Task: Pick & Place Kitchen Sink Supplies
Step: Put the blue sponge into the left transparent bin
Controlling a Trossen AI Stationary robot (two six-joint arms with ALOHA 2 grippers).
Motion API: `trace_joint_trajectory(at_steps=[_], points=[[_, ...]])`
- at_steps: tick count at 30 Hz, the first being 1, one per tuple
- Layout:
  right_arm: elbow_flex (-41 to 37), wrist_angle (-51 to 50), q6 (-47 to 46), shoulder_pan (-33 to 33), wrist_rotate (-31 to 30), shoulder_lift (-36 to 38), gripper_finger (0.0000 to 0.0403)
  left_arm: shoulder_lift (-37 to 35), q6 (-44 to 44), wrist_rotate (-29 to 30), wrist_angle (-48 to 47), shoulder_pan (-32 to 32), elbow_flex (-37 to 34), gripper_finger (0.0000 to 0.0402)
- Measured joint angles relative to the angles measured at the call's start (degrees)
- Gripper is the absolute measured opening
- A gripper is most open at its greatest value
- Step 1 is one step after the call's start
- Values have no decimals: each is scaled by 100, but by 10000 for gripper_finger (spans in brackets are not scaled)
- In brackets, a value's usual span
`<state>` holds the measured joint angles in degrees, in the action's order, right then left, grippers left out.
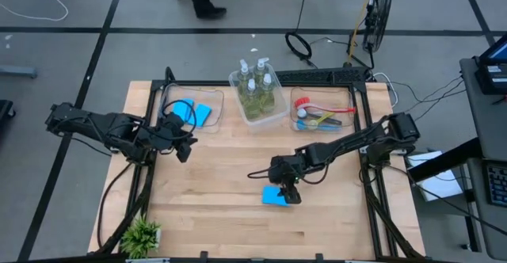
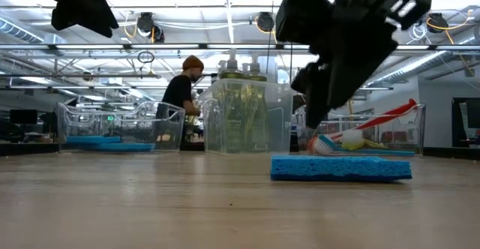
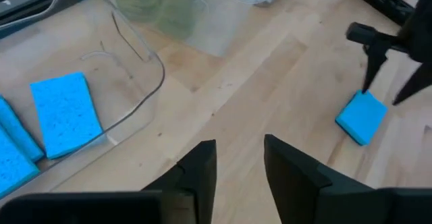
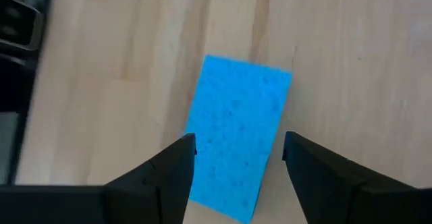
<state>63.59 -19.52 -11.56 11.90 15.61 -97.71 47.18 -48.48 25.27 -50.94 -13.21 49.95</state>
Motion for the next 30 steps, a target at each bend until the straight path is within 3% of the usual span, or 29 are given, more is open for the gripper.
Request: trace_joint_trajectory(at_steps=[7,12,20,24,30], points=[[-1,-57,-128,36,-109,-424,213,-2,145,-128,0,0,0,141],[-7,-68,-232,74,-627,-717,212,-2,231,-185,-45,-4,0,145],[11,-66,-285,98,-811,-815,202,-2,224,-285,-167,-2,0,145],[10,-73,-454,93,-820,-819,161,-2,202,-294,-166,-2,0,145],[9,-71,-746,54,-829,-824,61,-2,143,-292,-164,0,0,145]])
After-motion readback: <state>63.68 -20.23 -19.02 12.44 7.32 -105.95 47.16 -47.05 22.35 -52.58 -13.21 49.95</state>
